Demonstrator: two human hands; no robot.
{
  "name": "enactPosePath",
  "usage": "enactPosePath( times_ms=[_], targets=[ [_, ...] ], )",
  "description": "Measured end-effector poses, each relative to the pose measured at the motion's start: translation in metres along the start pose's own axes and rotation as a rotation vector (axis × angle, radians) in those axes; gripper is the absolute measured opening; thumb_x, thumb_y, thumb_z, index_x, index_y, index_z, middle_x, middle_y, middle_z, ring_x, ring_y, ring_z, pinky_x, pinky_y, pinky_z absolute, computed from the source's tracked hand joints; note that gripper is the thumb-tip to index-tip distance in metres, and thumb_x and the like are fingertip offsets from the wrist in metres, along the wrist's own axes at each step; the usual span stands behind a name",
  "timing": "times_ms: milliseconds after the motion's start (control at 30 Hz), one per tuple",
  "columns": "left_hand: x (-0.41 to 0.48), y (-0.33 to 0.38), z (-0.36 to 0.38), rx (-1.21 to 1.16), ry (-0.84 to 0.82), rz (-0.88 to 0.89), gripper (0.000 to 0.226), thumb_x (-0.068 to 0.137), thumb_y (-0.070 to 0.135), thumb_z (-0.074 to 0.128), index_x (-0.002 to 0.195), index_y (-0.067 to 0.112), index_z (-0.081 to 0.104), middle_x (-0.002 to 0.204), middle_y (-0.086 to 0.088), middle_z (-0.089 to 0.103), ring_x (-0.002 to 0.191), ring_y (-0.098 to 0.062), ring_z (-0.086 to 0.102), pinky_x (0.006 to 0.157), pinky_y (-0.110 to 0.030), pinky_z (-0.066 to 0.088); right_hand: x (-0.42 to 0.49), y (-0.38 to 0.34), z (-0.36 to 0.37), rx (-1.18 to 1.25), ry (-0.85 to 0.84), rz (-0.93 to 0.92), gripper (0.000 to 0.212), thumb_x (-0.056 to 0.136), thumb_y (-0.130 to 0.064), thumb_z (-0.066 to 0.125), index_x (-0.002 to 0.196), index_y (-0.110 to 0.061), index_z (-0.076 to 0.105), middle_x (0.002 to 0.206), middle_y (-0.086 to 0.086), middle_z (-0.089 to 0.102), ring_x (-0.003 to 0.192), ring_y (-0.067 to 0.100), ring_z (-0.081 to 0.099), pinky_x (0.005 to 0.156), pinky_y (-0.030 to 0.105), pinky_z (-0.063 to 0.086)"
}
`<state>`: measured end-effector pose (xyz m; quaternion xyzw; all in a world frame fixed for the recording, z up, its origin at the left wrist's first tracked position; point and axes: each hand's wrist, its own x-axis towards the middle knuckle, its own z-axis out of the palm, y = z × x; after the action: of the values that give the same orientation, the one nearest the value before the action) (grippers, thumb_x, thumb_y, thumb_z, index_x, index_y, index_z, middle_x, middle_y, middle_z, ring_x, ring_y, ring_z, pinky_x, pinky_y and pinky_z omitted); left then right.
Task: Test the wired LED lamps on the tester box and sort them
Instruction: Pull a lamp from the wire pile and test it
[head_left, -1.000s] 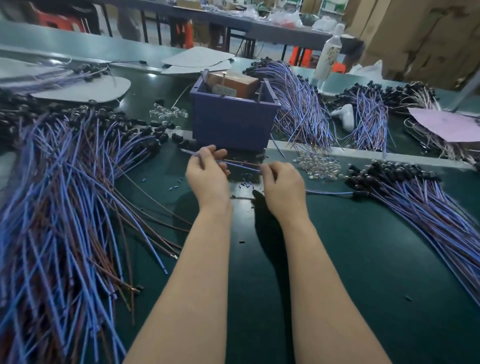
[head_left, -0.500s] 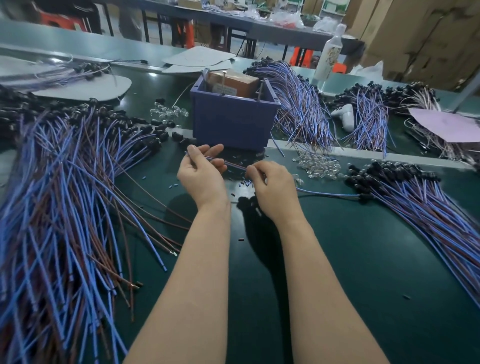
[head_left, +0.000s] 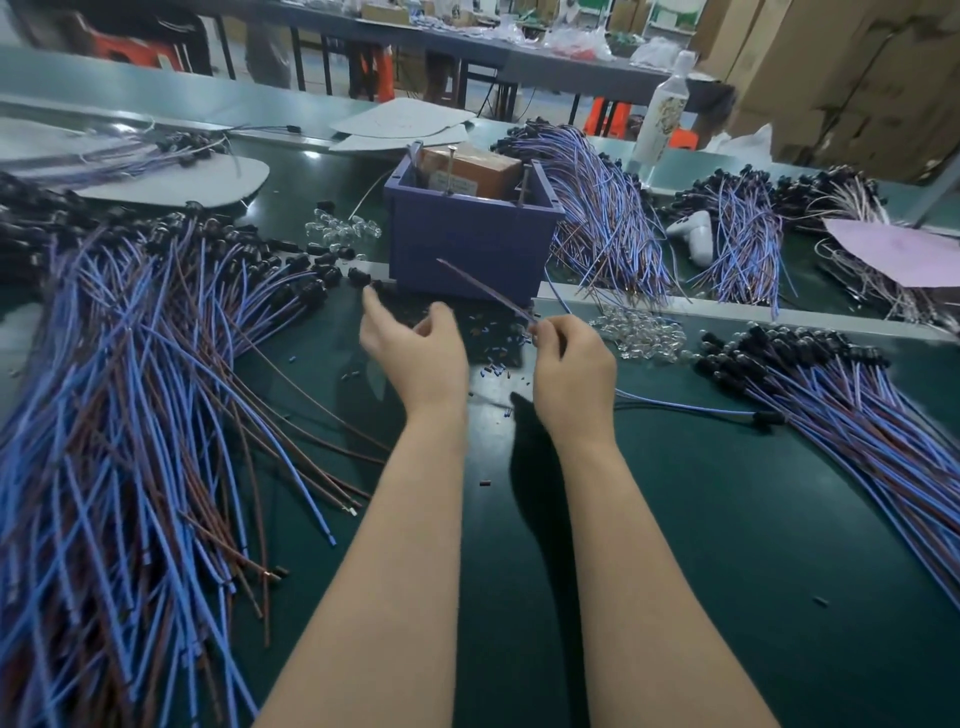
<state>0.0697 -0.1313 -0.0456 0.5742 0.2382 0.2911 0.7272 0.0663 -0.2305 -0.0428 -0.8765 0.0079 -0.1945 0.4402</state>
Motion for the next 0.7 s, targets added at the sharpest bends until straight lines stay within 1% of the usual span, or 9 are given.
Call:
enactPosePath(
  times_ms=[67, 167, 233, 333, 400, 500, 567, 633, 700],
  targets=[
    [-0.005, 0.001, 0.004, 0.136, -0.106, 0.161, 0.041, 0.093, 0.019, 0.057, 0.132, 0.01, 0.051, 0.135, -0.008, 0.042, 0.068, 0.017, 0.053, 0.072, -0.001, 0.042, 0.0, -0.001, -0.001, 0.056, 0.017, -0.015, 0.021, 0.098, -0.017, 0.046, 0.1, -0.007, 0.065, 0.098, 0.01, 0.066, 0.093, 0.025, 0.058, 0.082, 0.033, 0.041],
    [-0.011, -0.002, 0.008, 0.187, -0.371, 0.139, 0.016, 0.093, 0.02, 0.058, 0.1, 0.009, 0.067, 0.101, -0.008, 0.067, 0.082, -0.007, 0.061, 0.091, -0.034, 0.051, -0.002, -0.004, 0.0, 0.091, -0.015, -0.051, 0.016, 0.095, -0.016, 0.051, 0.096, -0.009, 0.066, 0.088, 0.006, 0.068, 0.084, 0.022, 0.059, 0.075, 0.029, 0.04],
    [-0.015, -0.004, 0.01, 0.164, -0.467, 0.09, 0.01, 0.092, 0.013, 0.058, 0.096, 0.008, 0.066, 0.092, -0.008, 0.068, 0.086, -0.018, 0.063, 0.09, -0.04, 0.052, -0.003, -0.005, 0.001, 0.121, -0.048, -0.049, 0.013, 0.094, -0.016, 0.053, 0.092, -0.013, 0.065, 0.079, -0.001, 0.065, 0.078, 0.018, 0.058, 0.068, 0.021, 0.04],
    [-0.013, -0.004, 0.009, 0.114, -0.44, 0.103, 0.007, 0.091, 0.01, 0.059, 0.086, 0.012, 0.062, 0.078, 0.001, 0.064, 0.072, -0.007, 0.06, 0.074, -0.025, 0.052, -0.003, -0.006, -0.002, 0.139, -0.082, -0.047, 0.009, 0.093, -0.016, 0.055, 0.087, -0.018, 0.061, 0.073, -0.008, 0.06, 0.074, 0.013, 0.058, 0.061, 0.009, 0.038],
    [-0.009, -0.003, 0.007, 0.055, -0.34, 0.114, 0.011, 0.092, 0.012, 0.058, 0.082, 0.016, 0.059, 0.076, 0.004, 0.063, 0.07, -0.005, 0.059, 0.069, -0.017, 0.049, -0.002, -0.005, -0.002, 0.096, -0.119, -0.055, 0.009, 0.093, -0.017, 0.055, 0.091, -0.014, 0.064, 0.079, -0.003, 0.063, 0.08, 0.016, 0.061, 0.07, 0.018, 0.042],
    [-0.007, -0.003, 0.006, -0.054, -0.256, 0.058, 0.006, 0.094, 0.016, 0.057, 0.088, 0.015, 0.059, 0.081, -0.003, 0.066, 0.073, -0.012, 0.062, 0.071, -0.023, 0.053, -0.004, -0.007, 0.0, 0.104, -0.14, -0.069, 0.011, 0.093, -0.016, 0.055, 0.091, -0.012, 0.064, 0.083, 0.0, 0.066, 0.083, 0.02, 0.063, 0.079, 0.029, 0.047],
    [-0.011, -0.004, 0.008, -0.092, -0.325, -0.003, 0.005, 0.094, 0.015, 0.057, 0.089, 0.014, 0.06, 0.08, -0.004, 0.066, 0.067, -0.01, 0.061, 0.063, -0.019, 0.052, -0.005, -0.009, 0.001, 0.135, -0.118, -0.065, 0.01, 0.094, -0.015, 0.054, 0.087, -0.015, 0.061, 0.079, -0.004, 0.063, 0.08, 0.018, 0.062, 0.075, 0.025, 0.045],
    [-0.013, -0.007, 0.011, 0.0, -0.403, -0.001, 0.005, 0.093, 0.012, 0.058, 0.09, 0.011, 0.062, 0.08, -0.005, 0.065, 0.07, -0.012, 0.061, 0.062, -0.018, 0.051, -0.005, -0.008, 0.004, 0.152, -0.093, -0.042, 0.01, 0.094, -0.015, 0.053, 0.086, -0.016, 0.059, 0.077, -0.005, 0.061, 0.078, 0.017, 0.06, 0.07, 0.023, 0.041],
    [-0.012, -0.01, 0.012, 0.107, -0.404, 0.037, 0.006, 0.092, 0.011, 0.058, 0.09, 0.01, 0.064, 0.081, -0.004, 0.065, 0.075, -0.015, 0.061, 0.072, -0.025, 0.053, -0.005, -0.005, 0.006, 0.146, -0.075, -0.01, 0.01, 0.094, -0.015, 0.052, 0.089, -0.013, 0.061, 0.079, -0.002, 0.061, 0.08, 0.019, 0.059, 0.07, 0.025, 0.039]
  ],
)
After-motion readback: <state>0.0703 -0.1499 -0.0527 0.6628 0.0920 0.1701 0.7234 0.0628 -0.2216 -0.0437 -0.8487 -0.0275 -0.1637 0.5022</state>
